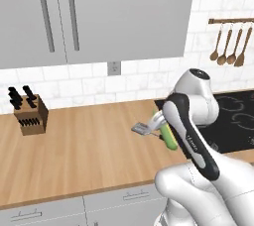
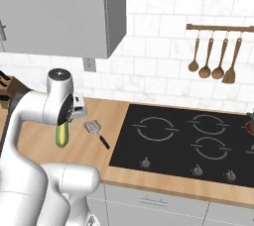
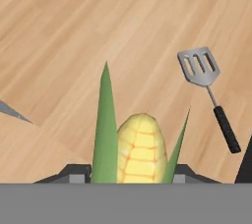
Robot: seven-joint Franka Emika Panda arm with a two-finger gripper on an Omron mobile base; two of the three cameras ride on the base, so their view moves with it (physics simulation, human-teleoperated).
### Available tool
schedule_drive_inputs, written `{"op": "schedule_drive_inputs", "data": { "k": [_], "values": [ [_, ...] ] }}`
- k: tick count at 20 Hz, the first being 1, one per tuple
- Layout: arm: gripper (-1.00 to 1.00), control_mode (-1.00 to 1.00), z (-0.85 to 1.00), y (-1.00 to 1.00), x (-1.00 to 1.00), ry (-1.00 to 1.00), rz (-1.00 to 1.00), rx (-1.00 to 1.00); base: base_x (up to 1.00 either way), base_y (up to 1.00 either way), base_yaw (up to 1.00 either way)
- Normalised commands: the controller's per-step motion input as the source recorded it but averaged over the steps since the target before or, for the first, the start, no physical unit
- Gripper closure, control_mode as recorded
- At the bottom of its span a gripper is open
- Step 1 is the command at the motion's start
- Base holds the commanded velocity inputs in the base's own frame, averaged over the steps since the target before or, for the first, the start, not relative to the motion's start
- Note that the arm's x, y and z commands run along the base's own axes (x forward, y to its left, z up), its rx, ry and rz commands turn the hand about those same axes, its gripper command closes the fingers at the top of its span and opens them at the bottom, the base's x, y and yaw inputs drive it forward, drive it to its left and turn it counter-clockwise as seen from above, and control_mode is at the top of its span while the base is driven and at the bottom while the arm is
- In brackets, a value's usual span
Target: Put the carrot and corn in the pot. Retrieve the spatula and lightly stir the vegetables in the pot.
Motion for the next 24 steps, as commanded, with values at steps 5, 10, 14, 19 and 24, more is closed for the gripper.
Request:
{"op": "schedule_drive_inputs", "data": {
  "k": [5,10,14,19,24],
  "values": [
    [1.00,-1.00,0.54,0.02,0.00,0.00,-0.04,0.00,0.00,0.00,0.00],
    [1.00,1.00,0.09,-0.01,-0.11,0.00,-0.01,0.00,-0.20,-0.09,0.00],
    [1.00,1.00,0.00,0.00,0.00,0.00,0.00,0.00,-0.34,-0.76,-0.01],
    [1.00,1.00,0.00,0.00,0.00,0.00,0.00,0.00,0.05,-1.00,0.00],
    [1.00,1.00,0.00,0.00,0.00,0.00,0.00,0.00,0.24,-1.00,0.00]
  ]
}}
